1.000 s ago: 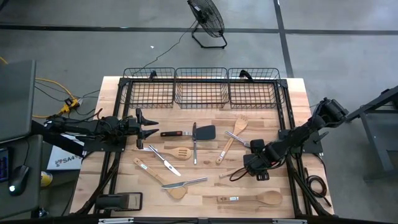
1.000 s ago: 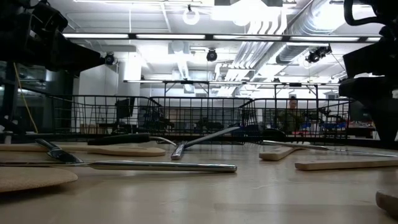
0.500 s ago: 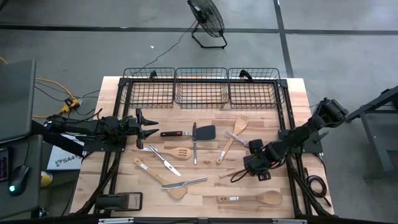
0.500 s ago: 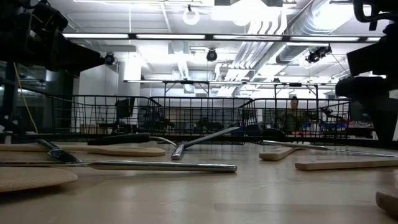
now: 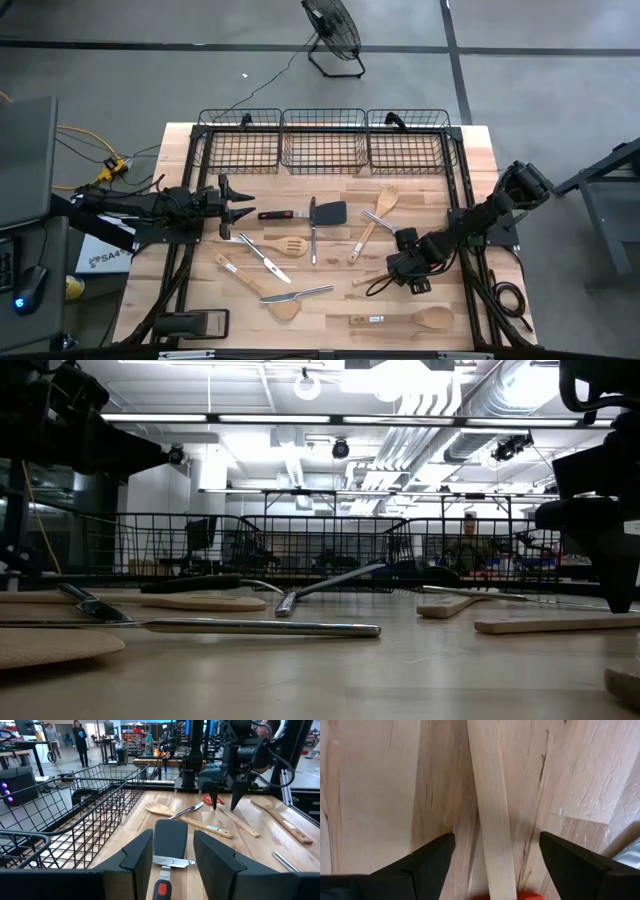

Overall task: Pick & Place Kitchen Items
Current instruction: Put the orange spatula into the right mesh basket

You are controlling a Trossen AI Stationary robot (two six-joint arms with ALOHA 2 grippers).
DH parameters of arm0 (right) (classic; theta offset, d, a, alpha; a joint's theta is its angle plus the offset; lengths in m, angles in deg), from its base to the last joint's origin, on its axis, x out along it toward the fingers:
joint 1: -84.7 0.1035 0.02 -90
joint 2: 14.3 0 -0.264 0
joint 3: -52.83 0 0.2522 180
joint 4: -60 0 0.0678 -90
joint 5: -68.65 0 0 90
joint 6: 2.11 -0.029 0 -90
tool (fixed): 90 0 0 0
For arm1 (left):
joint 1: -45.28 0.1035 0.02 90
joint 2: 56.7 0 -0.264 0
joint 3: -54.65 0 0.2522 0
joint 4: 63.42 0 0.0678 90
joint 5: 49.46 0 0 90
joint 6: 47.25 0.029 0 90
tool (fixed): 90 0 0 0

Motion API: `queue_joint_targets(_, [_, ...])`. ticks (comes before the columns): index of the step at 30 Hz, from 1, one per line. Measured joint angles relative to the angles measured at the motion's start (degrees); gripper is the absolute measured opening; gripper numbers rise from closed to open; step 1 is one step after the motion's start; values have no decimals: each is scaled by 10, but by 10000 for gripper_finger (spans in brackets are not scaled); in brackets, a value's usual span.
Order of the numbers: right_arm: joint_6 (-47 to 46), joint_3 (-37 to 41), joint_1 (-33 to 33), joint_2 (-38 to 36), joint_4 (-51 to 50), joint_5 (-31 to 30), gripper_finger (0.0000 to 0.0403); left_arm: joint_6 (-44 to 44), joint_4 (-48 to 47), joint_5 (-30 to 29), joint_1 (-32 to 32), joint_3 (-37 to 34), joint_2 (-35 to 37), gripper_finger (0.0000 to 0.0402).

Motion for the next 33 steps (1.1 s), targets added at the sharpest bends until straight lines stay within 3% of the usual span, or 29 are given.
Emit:
queue_joint_targets(6, [-2,1,0,1,0,3,281,0,0,1,0,0,0,141])
queue_joint_targets(25, [-5,1,0,2,1,28,90,0,0,1,0,0,0,141])
queue_joint_targets(33, [-1,2,-1,-2,3,30,66,0,0,1,0,0,0,141])
